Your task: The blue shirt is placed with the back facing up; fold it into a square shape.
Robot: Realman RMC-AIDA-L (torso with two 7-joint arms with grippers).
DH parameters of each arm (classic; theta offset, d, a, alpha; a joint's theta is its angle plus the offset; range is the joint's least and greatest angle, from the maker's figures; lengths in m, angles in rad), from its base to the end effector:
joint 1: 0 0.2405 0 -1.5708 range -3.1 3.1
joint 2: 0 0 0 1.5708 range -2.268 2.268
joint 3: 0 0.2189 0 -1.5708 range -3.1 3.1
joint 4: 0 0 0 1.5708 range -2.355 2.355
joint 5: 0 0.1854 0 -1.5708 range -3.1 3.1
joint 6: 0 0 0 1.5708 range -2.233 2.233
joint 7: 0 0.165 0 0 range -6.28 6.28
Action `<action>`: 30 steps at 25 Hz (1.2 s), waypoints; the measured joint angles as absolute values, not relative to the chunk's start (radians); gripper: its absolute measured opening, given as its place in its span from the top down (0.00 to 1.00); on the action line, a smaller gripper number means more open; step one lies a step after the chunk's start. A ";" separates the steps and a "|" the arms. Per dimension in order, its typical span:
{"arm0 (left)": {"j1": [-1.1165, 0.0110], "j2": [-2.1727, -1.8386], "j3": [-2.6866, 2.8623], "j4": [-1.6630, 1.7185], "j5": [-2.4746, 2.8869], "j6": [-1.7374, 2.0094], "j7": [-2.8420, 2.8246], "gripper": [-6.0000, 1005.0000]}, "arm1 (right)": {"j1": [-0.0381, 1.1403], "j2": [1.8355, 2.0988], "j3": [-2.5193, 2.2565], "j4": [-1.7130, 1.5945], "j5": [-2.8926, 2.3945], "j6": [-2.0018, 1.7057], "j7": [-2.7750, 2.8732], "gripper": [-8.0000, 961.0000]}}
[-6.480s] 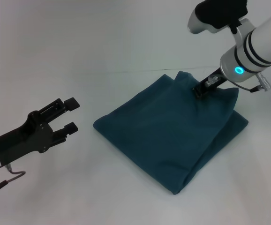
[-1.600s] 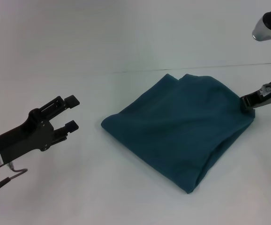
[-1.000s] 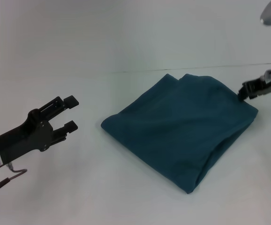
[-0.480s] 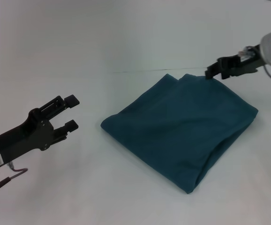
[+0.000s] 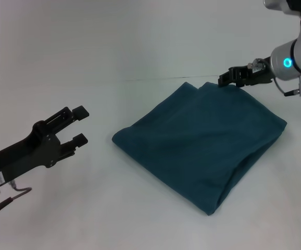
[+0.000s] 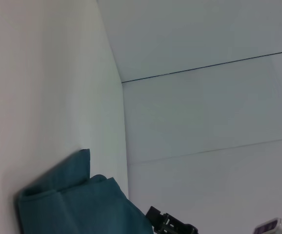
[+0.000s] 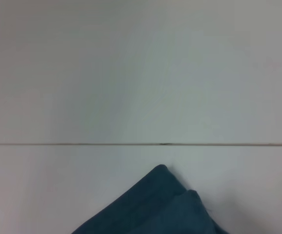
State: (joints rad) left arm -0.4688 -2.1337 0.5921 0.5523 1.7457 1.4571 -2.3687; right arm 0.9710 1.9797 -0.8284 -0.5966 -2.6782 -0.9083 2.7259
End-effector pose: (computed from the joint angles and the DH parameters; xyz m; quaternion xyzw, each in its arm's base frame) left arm -0.2160 0.3113 0.0049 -0.5952 -0.6763 -0.4338 0.0136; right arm 0.1985 0.4446 0.0341 -0.7621 0.5405 0.0398 0.3543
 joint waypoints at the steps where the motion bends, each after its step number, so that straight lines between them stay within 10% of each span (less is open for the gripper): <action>1: -0.469 -2.134 0.592 0.552 1.746 1.457 -2.369 0.08 | 0.972 1.980 -0.828 -0.584 -2.675 -0.898 2.726 0.45; 19: -0.471 -2.135 0.588 0.540 1.744 1.457 -2.358 0.08 | 0.968 1.998 -0.837 -0.508 -2.592 -0.792 2.694 0.53; 21: -0.470 -2.135 0.586 0.540 1.744 1.457 -2.358 0.08 | 0.969 1.998 -0.837 -0.509 -2.594 -0.791 2.692 0.78; 30: -0.475 -2.134 0.584 0.540 1.744 1.458 -2.356 0.08 | 0.925 2.021 -0.913 -0.626 -2.600 -0.811 2.686 0.97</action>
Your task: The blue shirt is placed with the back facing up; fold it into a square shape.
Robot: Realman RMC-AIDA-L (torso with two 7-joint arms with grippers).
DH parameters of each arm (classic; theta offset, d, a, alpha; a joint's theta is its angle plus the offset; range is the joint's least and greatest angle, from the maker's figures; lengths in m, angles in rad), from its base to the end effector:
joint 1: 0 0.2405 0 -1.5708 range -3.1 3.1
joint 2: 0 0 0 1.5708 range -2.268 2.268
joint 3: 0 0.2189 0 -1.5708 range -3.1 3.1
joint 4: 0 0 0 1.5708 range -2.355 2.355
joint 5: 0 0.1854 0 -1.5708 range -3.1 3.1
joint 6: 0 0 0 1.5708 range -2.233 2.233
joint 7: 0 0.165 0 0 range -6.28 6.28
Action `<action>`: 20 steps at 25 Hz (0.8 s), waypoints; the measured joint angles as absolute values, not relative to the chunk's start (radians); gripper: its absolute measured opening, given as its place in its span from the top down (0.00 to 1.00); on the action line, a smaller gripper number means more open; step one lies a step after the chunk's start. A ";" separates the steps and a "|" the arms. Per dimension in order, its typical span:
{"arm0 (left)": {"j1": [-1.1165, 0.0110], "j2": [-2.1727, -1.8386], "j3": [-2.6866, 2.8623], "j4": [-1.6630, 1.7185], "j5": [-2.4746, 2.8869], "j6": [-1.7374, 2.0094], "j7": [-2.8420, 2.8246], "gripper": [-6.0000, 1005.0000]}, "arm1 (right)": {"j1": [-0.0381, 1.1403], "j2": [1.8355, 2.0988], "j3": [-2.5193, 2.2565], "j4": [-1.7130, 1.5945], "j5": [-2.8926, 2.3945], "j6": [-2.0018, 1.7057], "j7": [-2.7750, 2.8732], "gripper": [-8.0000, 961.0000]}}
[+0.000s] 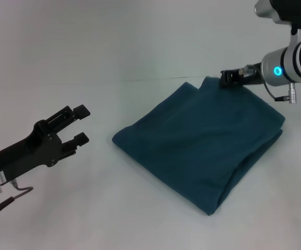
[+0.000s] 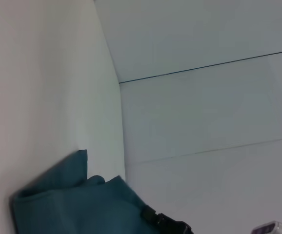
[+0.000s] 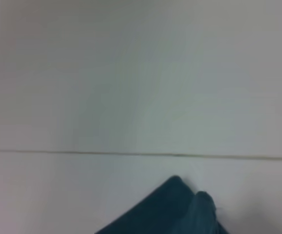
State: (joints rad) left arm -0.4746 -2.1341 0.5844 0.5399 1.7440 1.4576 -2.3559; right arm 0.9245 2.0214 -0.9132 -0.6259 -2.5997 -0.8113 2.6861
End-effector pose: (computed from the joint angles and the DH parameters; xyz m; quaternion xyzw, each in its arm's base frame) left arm -0.2149 0.3119 0.0039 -0.5955 -0.6740 -0.4369 0.0127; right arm 0.1963 0.4438 0.0202 -0.7725 0.5145 0.0590 0.3674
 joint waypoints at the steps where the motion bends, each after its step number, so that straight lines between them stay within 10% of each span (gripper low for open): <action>1: -0.475 -2.134 0.584 0.540 1.744 1.458 -2.356 0.08 | 0.908 2.034 -0.928 -0.666 -2.600 -0.814 2.686 0.96; 20: -0.472 -2.132 0.584 0.540 1.738 1.460 -2.356 0.08 | 0.878 2.078 -0.997 -0.751 -2.682 -0.764 2.673 0.89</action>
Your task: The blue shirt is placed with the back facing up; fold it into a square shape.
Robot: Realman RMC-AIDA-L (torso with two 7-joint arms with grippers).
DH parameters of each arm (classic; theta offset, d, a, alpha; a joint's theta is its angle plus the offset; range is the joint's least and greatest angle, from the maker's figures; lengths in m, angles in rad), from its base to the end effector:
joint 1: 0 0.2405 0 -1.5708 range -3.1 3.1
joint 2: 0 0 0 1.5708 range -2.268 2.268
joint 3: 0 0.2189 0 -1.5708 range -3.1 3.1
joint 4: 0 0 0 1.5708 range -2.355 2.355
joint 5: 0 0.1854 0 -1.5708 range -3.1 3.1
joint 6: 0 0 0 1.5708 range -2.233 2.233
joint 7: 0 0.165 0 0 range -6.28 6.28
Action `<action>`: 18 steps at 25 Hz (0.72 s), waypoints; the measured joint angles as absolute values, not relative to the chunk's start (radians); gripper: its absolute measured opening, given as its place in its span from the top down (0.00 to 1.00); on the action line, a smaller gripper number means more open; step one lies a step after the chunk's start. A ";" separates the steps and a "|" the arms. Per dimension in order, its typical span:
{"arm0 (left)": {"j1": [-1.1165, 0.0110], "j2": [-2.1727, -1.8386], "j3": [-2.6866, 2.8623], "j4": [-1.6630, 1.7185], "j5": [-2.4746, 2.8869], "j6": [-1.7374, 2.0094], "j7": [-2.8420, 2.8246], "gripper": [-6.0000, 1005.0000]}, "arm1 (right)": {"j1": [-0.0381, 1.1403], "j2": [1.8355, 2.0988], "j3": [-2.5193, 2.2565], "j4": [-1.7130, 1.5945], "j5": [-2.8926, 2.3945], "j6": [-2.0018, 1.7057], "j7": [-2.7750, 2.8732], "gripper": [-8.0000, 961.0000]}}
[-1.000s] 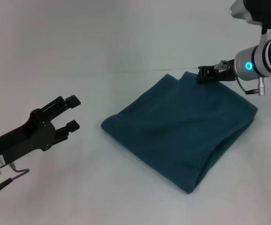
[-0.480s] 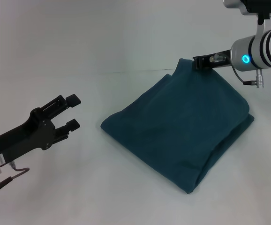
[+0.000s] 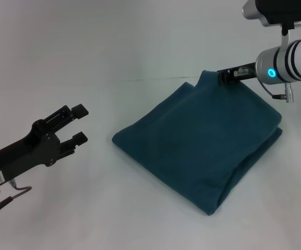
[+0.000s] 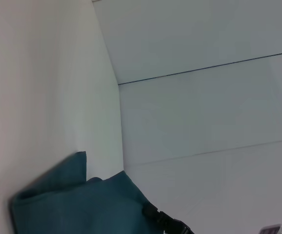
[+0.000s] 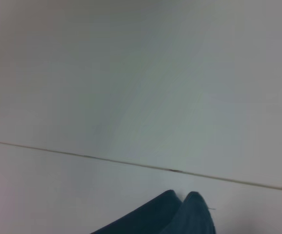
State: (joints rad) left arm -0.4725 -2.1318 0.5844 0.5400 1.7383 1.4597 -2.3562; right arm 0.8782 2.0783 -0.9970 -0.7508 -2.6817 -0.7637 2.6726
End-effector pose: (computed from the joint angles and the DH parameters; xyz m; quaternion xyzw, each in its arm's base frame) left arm -0.2154 0.3119 0.0055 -0.5945 -0.6734 -0.4392 0.0132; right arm 0.1874 0.4439 0.0179 -0.7967 0.4467 0.0368 0.4054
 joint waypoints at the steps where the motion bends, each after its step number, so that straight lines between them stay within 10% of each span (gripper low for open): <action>1: -0.472 -2.132 0.584 0.540 1.738 1.459 -2.356 0.08 | 0.879 2.080 -0.997 -0.748 -2.687 -0.756 2.672 0.89; 18: -0.467 -2.134 0.581 0.540 1.738 1.458 -2.353 0.08 | 0.904 2.012 -0.980 -0.636 -2.770 -0.709 2.759 0.71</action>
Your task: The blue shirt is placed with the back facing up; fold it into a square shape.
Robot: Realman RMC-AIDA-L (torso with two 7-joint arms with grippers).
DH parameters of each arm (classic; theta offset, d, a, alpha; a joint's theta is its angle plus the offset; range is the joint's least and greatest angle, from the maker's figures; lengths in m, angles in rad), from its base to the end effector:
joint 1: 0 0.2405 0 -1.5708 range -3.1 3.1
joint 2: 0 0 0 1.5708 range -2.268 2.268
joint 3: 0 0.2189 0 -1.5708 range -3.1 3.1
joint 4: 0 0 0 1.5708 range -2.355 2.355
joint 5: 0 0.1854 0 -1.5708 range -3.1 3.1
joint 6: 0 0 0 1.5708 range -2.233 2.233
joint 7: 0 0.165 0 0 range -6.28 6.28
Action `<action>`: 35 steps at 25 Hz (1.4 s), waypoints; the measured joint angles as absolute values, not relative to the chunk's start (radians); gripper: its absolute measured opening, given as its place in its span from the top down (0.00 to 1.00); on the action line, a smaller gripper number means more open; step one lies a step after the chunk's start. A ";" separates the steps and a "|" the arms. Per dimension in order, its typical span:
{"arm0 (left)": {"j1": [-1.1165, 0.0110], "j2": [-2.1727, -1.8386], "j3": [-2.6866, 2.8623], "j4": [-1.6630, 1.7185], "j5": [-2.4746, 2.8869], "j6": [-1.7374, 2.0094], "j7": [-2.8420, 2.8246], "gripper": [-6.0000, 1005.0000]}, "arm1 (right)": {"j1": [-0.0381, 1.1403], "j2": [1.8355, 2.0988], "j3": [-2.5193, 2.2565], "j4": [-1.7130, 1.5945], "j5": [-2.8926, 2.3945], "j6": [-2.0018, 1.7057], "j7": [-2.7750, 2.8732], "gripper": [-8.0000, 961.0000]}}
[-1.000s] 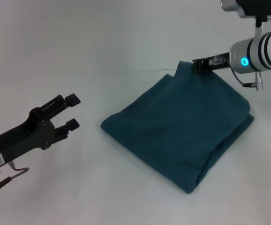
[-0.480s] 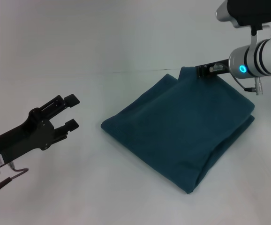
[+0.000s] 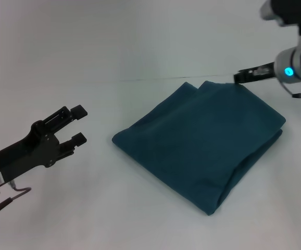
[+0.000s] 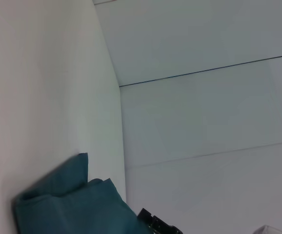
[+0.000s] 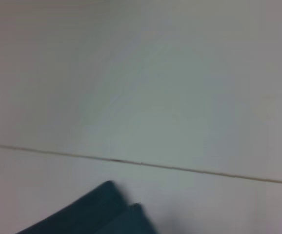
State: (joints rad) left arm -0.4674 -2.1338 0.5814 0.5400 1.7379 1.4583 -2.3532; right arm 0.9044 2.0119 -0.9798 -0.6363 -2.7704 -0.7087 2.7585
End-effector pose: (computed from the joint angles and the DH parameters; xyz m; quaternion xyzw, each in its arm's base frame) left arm -0.2170 0.3110 0.0053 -0.5923 -0.6744 -0.4406 0.0154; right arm 0.2170 0.4510 0.0382 -0.7637 0.4711 0.0063 0.4414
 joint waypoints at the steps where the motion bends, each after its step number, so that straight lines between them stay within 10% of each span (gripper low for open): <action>1: -0.468 -2.134 0.581 0.540 1.738 1.459 -2.353 0.08 | 0.900 2.004 -0.973 -0.639 -2.769 -0.719 2.768 0.69; 10: -0.466 -2.135 0.581 0.540 1.737 1.464 -2.353 0.08 | 0.845 1.959 -0.833 -0.806 -2.593 -1.025 2.711 0.46; 35: -0.471 -2.133 0.581 0.540 1.736 1.465 -2.353 0.08 | 0.850 1.922 -0.831 -0.670 -2.599 -1.099 2.745 0.49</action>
